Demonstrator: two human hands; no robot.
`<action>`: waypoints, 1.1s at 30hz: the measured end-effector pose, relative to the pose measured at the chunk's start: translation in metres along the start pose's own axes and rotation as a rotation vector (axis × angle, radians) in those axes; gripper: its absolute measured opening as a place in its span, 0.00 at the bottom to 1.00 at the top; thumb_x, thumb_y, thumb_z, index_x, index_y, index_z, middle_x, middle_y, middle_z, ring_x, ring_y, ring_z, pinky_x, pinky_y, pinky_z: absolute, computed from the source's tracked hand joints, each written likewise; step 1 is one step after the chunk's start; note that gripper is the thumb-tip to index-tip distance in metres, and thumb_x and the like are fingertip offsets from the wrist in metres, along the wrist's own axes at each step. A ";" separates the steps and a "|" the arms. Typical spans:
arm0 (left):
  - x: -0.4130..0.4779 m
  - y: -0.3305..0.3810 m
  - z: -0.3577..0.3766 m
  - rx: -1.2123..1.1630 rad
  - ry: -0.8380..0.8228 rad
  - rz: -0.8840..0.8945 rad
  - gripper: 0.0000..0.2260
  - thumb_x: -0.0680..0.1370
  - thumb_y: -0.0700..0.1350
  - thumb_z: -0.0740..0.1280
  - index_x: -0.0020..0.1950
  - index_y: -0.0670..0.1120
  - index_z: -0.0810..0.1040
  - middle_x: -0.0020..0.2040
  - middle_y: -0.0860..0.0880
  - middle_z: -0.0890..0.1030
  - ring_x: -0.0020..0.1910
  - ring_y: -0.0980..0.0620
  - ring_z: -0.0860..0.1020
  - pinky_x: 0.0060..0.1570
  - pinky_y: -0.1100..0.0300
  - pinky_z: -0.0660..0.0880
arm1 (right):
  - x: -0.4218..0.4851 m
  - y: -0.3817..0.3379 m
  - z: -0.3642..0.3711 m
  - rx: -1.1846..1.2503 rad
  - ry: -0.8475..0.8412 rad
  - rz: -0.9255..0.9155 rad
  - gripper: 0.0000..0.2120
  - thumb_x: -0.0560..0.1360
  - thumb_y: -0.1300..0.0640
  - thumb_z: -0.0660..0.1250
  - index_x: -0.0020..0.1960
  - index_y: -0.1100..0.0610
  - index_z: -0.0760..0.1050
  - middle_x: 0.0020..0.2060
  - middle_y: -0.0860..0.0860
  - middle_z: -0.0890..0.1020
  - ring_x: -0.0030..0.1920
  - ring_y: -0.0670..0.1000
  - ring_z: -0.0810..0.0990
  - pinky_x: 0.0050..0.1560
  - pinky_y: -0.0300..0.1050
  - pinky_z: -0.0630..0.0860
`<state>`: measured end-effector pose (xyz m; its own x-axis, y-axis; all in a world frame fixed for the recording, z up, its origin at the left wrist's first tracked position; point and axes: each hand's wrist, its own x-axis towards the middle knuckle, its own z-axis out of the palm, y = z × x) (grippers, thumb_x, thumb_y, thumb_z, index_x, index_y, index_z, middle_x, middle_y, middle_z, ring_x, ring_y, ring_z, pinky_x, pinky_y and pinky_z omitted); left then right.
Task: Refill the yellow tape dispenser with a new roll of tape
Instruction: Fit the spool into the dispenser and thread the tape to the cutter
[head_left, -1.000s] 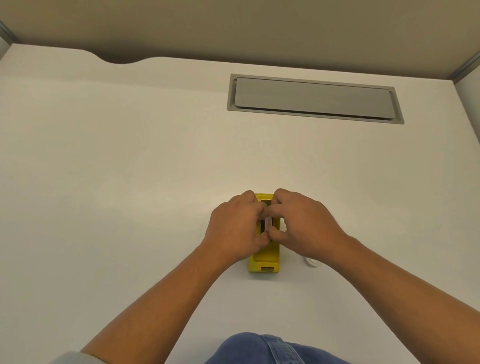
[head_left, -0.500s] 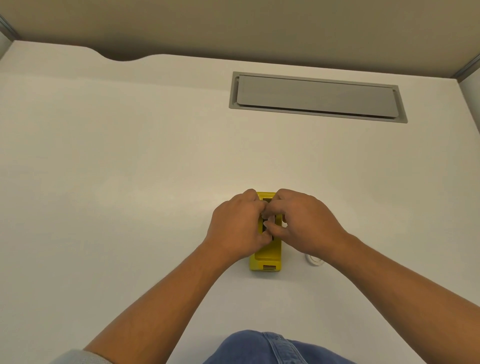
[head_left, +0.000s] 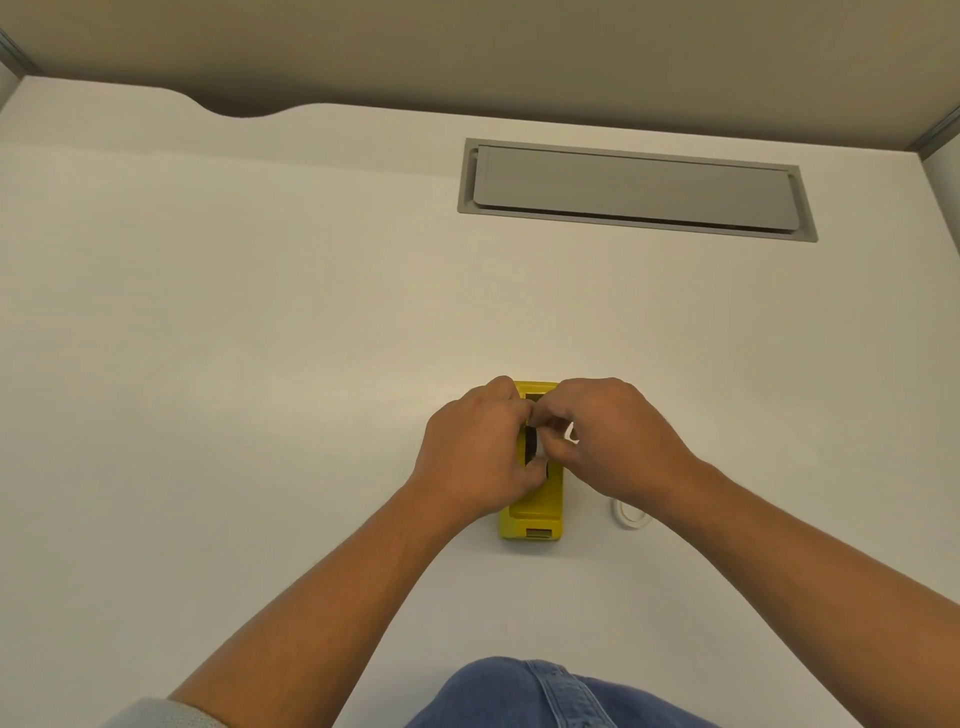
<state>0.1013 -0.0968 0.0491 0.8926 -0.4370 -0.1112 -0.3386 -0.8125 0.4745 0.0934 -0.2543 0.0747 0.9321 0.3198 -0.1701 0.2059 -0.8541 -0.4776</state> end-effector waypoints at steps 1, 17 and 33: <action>0.000 0.000 0.000 -0.005 -0.002 -0.002 0.09 0.67 0.56 0.70 0.40 0.56 0.72 0.40 0.54 0.71 0.36 0.53 0.71 0.28 0.61 0.63 | 0.000 0.000 0.001 -0.009 0.003 -0.009 0.07 0.72 0.58 0.66 0.45 0.51 0.82 0.39 0.48 0.82 0.38 0.51 0.79 0.39 0.48 0.76; -0.004 -0.004 0.001 0.005 -0.039 0.049 0.20 0.72 0.58 0.68 0.62 0.53 0.77 0.48 0.52 0.75 0.46 0.52 0.75 0.36 0.60 0.67 | -0.032 0.006 0.029 0.327 0.218 0.327 0.03 0.68 0.51 0.74 0.40 0.47 0.81 0.30 0.45 0.78 0.29 0.44 0.74 0.30 0.40 0.73; -0.002 -0.016 -0.009 -0.008 0.012 0.149 0.21 0.73 0.58 0.68 0.65 0.53 0.76 0.52 0.54 0.76 0.48 0.53 0.76 0.37 0.61 0.67 | -0.017 0.008 0.034 0.675 0.167 0.588 0.08 0.68 0.52 0.77 0.32 0.52 0.83 0.22 0.43 0.79 0.29 0.45 0.76 0.34 0.43 0.73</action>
<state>0.1072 -0.0792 0.0494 0.8359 -0.5481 -0.0285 -0.4655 -0.7355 0.4922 0.0691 -0.2525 0.0448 0.8735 -0.2001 -0.4439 -0.4857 -0.4220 -0.7655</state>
